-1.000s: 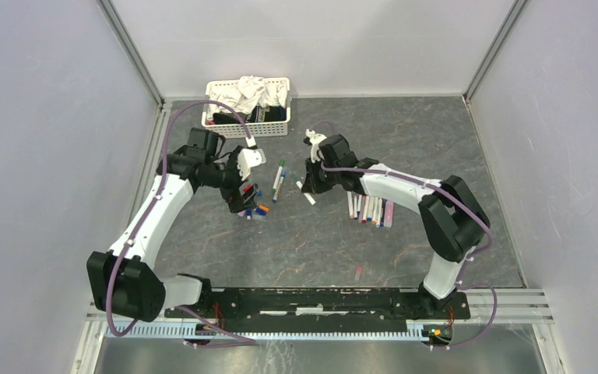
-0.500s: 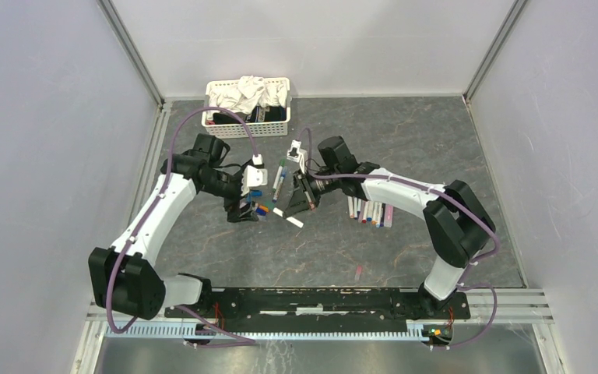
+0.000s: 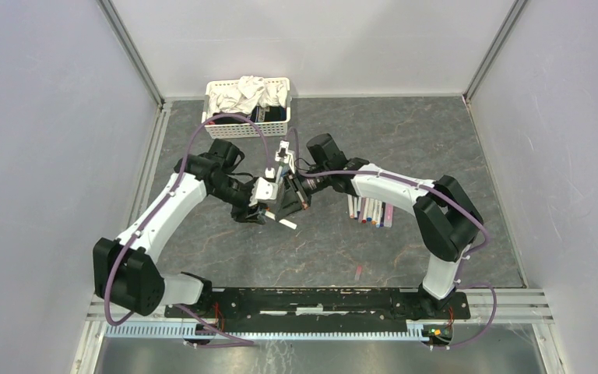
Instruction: Open the pen caps
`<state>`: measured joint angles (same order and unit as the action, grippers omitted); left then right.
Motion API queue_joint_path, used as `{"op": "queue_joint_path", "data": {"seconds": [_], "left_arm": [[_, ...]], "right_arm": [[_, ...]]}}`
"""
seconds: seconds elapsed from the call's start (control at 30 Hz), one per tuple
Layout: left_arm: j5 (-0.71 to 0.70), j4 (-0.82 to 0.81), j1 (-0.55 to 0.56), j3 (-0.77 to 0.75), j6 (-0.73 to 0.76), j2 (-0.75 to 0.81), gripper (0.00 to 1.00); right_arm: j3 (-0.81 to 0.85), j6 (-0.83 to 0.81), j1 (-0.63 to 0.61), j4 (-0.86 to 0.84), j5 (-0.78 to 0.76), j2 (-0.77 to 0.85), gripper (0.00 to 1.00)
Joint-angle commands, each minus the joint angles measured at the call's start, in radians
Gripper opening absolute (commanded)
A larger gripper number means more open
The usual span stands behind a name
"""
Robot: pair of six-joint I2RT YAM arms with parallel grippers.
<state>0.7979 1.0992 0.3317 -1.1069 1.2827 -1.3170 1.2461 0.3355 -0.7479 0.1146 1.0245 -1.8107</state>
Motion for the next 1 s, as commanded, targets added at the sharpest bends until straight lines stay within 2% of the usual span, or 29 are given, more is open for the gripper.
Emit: {"op": "queue_joint_path", "data": {"seconds": [0.0, 0.13, 0.17, 0.2, 0.23, 0.37, 0.47, 0.53, 0.63, 0.7, 0.83, 0.97], "left_arm": [[-0.031, 0.023, 0.018, 0.013, 0.063, -0.018, 0.48], [-0.044, 0.023, 0.030, 0.010, 0.068, -0.022, 0.32], [-0.045, 0.021, 0.034, 0.009, 0.068, -0.023, 0.19], [-0.046, 0.018, 0.038, 0.009, 0.065, -0.022, 0.08], [-0.048, 0.009, 0.040, 0.010, 0.057, -0.022, 0.03], [-0.047, 0.002, 0.051, 0.008, 0.046, -0.018, 0.02], [-0.048, 0.005, 0.058, 0.008, 0.044, -0.018, 0.02], [-0.048, 0.012, 0.061, 0.009, 0.046, -0.019, 0.02], [-0.063, 0.024, 0.060, 0.008, 0.060, -0.022, 0.02], [-0.093, 0.023, 0.061, 0.009, 0.067, -0.023, 0.02], [-0.174, 0.012, 0.045, -0.001, 0.081, -0.026, 0.02], [-0.236, 0.034, -0.020, -0.046, 0.150, -0.050, 0.02]], "right_arm": [[0.045, -0.016, 0.002, -0.002, 0.036, -0.004, 0.00], [0.044, -0.016, -0.001, 0.003, 0.037, -0.006, 0.00], [0.043, -0.015, -0.002, 0.002, 0.038, -0.008, 0.01], [0.041, -0.012, -0.005, 0.001, 0.038, -0.011, 0.07], [0.040, -0.010, -0.011, 0.001, 0.040, -0.015, 0.12], [0.045, 0.002, -0.037, -0.002, 0.043, -0.047, 0.33], [0.052, 0.029, -0.049, -0.027, 0.047, -0.072, 0.34], [0.053, 0.052, -0.053, -0.052, 0.048, -0.080, 0.31], [0.056, 0.055, -0.050, -0.048, 0.030, -0.078, 0.09], [0.047, 0.044, -0.043, -0.030, 0.009, -0.067, 0.00], [-0.042, 0.026, -0.016, -0.022, -0.014, -0.013, 0.00], [-0.148, -0.002, 0.000, -0.009, -0.027, 0.049, 0.00]]}}
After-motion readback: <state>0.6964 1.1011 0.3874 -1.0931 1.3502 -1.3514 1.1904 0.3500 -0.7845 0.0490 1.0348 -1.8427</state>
